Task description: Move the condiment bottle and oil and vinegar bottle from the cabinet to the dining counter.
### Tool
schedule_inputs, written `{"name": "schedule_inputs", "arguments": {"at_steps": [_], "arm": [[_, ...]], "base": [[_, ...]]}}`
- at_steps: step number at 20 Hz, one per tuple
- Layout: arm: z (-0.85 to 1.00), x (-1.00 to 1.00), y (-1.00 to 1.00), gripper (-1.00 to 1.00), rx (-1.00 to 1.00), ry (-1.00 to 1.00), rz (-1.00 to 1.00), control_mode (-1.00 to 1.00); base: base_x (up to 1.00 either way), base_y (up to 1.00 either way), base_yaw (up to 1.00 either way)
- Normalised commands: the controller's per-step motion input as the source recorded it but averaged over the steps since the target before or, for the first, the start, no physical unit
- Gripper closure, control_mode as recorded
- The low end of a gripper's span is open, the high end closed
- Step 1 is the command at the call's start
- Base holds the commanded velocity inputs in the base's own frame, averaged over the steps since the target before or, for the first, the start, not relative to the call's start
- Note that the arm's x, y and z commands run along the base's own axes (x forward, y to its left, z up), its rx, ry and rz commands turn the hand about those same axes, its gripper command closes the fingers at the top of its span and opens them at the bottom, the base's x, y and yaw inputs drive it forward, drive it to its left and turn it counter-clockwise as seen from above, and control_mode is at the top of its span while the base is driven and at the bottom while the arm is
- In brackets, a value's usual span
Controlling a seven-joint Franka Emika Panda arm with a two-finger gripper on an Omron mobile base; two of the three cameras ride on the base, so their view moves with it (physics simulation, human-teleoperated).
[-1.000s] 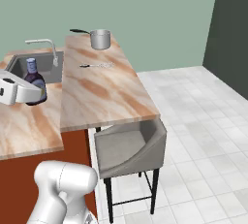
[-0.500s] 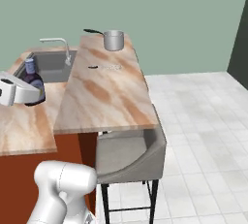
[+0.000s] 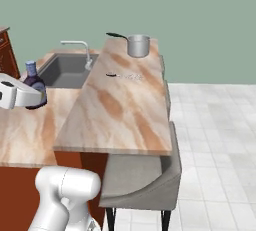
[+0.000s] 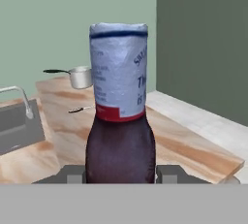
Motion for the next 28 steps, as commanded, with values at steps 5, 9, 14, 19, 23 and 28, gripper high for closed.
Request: {"name": "schedule_inputs", "arguments": {"at_steps": [5,9,14,19,23,28], "arm": [[0.0,0.0,0.0,1.0,0.0,0.0,0.0,1.0],[0.0,0.0,0.0,1.0,0.0,0.0,0.0,1.0],[0.0,0.0,0.0,1.0,0.0,0.0,0.0,1.0],[0.0,0.0,0.0,1.0,0.0,0.0,0.0,1.0],[0.0,0.0,0.0,1.0,0.0,0.0,0.0,1.0],[-0.01,0.01,-0.18,1.0,0.0,0.06,0.3,-1.0]], "base": [[0.47,-0.15,0.2],[0.03,0.0,0.0],[0.0,0.0,0.0],[0.0,0.0,0.0],[0.0,0.0,0.0],[0.0,-0.01,0.01]]}}
